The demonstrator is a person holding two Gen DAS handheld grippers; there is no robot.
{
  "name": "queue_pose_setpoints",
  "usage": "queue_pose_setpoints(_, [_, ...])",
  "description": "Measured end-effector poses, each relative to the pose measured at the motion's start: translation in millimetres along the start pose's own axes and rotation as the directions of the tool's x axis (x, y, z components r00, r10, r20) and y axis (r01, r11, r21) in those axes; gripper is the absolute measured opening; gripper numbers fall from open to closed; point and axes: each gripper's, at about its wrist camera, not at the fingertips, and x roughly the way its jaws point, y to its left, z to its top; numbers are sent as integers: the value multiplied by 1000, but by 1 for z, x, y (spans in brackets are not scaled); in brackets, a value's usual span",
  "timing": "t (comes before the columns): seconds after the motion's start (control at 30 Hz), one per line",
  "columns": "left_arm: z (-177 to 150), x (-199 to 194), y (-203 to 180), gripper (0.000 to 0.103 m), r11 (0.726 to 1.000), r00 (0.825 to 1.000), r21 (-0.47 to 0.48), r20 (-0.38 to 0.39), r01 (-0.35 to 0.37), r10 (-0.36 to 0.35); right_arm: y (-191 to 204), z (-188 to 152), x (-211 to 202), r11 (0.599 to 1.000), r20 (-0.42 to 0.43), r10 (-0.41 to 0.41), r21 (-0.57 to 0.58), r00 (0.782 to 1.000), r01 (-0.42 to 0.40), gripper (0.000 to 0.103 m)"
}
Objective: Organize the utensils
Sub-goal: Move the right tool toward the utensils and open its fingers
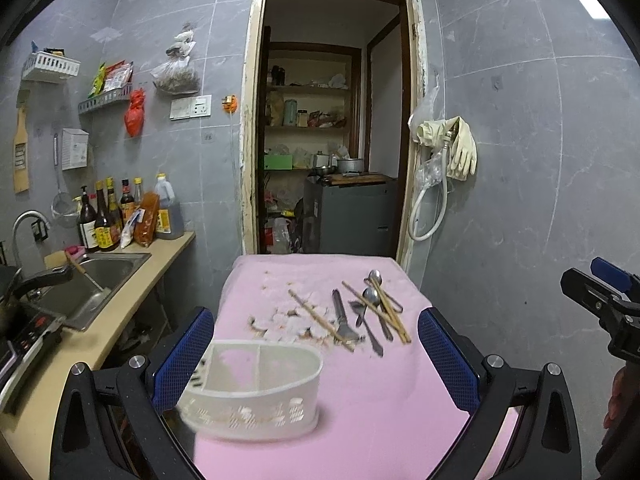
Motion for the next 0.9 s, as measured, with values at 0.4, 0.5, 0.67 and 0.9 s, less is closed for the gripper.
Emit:
queue_pose_setpoints(0.4, [31,102,-37,103,998,998,-15,-3,-57,57,-51,32,123,999,-35,46,-28,998,-47,102])
queue_pose_setpoints(0.5, [40,130,-46,103,997,997,-24,-8,-74,74,-62,34,156,998,-45,60,-33,997,-62,102])
queue_pose_setpoints(0.67, [48,176,-56,103,993,994,-42,-24,-107,106,-77,34,211,996,-70,78,-37,995,-81,102])
queue_pose_setpoints(0.9, [47,241,-55,103,981,983,-90,-78,-172,166,-87,19,286,993,-114,110,-28,987,-114,102])
